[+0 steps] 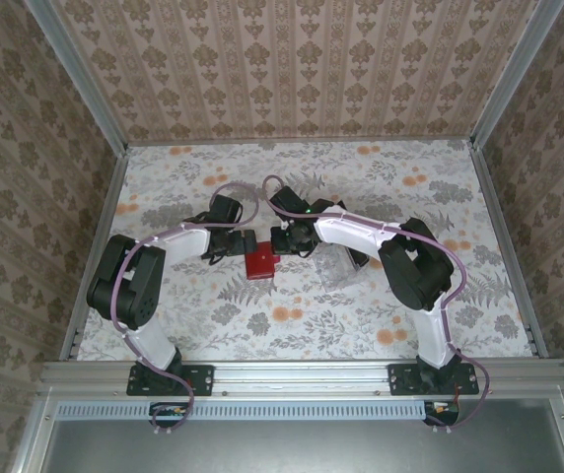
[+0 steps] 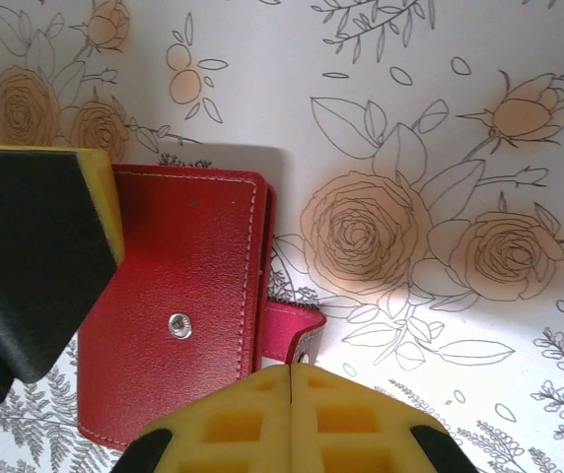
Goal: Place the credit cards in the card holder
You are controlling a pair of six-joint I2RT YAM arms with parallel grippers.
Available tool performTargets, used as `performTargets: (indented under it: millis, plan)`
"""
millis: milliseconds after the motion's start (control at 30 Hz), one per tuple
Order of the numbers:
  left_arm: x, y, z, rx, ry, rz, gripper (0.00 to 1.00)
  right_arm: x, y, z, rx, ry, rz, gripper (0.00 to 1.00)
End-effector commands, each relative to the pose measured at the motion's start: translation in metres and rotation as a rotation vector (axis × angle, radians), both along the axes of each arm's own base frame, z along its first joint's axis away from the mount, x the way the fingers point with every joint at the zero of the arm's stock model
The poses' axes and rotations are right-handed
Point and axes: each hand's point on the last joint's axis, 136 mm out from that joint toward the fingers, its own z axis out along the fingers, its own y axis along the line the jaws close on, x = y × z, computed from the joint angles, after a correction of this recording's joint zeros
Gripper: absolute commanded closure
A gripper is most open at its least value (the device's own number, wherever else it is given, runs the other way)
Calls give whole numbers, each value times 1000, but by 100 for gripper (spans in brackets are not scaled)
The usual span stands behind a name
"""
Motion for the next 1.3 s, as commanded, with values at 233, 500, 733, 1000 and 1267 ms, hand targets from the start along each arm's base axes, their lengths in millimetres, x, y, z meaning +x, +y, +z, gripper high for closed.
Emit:
performTargets:
  millis: [233,500,733,1000,1267]
  plan:
    - [-18,6,-18,24,63,-4,1,-3,27,19,154,17,17,100]
    - [-19,5,-21,18,68,-5,0,-6,39,8,195,54,23,100]
    - [-20,5,-22,14,69,-3,0,-8,48,-4,192,77,32,100]
    - [-20,5,-24,12,73,-3,1,-11,54,-17,188,103,36,100]
    - [-20,5,-25,11,74,-2,1,-9,52,-14,189,93,27,100]
